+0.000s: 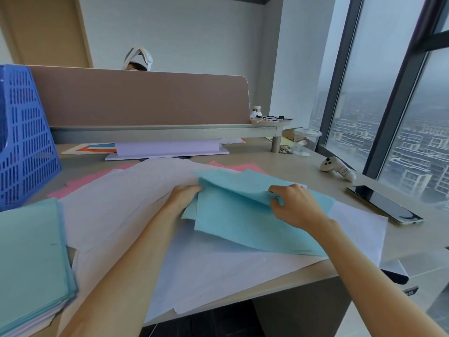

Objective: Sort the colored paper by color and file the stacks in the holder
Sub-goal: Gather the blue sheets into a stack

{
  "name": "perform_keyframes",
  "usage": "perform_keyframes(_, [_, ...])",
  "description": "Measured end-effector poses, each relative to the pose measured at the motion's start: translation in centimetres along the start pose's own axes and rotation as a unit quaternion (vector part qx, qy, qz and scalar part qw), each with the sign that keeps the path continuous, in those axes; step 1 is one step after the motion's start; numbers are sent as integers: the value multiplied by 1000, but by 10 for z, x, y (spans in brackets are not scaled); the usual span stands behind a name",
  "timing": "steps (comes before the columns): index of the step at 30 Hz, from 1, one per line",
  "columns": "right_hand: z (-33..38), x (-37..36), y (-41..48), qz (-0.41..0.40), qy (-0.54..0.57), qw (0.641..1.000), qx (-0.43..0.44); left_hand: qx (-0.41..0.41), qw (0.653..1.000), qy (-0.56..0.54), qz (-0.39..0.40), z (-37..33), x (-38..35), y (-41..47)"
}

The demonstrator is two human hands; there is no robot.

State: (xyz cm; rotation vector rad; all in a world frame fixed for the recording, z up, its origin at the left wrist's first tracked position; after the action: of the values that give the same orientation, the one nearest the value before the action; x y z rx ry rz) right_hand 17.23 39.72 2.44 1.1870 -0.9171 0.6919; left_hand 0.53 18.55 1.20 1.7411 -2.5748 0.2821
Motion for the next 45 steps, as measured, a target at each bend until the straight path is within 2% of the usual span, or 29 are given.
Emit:
perform_keyframes(2, [-3, 3, -2, 41, -1, 999, 7, 22, 999, -47, -7, 1, 7, 1])
perform_keyframes(5, [-10, 5, -1, 147, 41, 988, -4, 55, 990, -128, -2, 1, 12, -1])
perform_keyframes(9, [-16, 5, 5, 193, 171, 964, -60, 132, 958, -232, 103, -5, 11, -12])
perform_keyframes(12, [-17, 1, 9, 217, 238, 939, -122, 122, 931, -300, 167, -12, 13, -17])
perform_keyframes(16, [-18, -13, 20, 153, 83, 975, -142, 104, 947, -254, 168, -13, 18, -20])
perform_keyframes(19, [-14, -27, 19, 215, 26, 964, -152, 66, 947, -284, 138, -10, 20, -18])
perform_keyframes(23, [1, -33, 12, 220, -38, 965, -139, -8, 874, -458, 163, -6, 14, -9])
perform_keyframes(25, [8, -31, 12, 208, -56, 967, -135, -16, 856, -493, 152, -5, 11, -6])
perform_keyframes(26, [10, -31, 13, 197, -58, 970, -133, -20, 860, -484, 162, -4, 8, -6])
perform_keyframes(28, [12, -28, 16, 165, -48, 976, -133, -42, 894, -405, 189, -6, -2, -12])
perform_keyframes(30, [11, -29, 19, 136, -29, 980, -142, -62, 952, -255, 156, -6, -12, -19])
perform_keyframes(32, [10, -31, 21, 141, -21, 979, -148, -51, 979, -179, 87, -6, -15, -20])
perform_keyframes(35, [9, -39, 16, 206, -27, 968, -142, -7, 986, -139, 90, -5, -12, -16])
perform_keyframes(37, [7, -41, 15, 204, -41, 969, -137, 11, 994, -88, 69, -2, -3, -11])
perform_keyframes(40, [7, -38, 19, 184, -70, 972, -131, 21, 993, -109, 40, 1, 9, 1])
perform_keyframes(45, [9, -38, 18, 68, -28, 990, -119, -7, 972, -175, -157, 14, 22, 13])
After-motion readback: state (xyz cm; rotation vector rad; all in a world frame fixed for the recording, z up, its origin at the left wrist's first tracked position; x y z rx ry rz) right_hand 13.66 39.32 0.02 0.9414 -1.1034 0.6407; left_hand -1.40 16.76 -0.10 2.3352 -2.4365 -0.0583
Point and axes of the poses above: each hand's wrist, its own y-axis towards the middle knuckle, its own x-axis out of the back of the hand, z = x × y, the point moved 2 cm from there along y, towards the middle knuckle
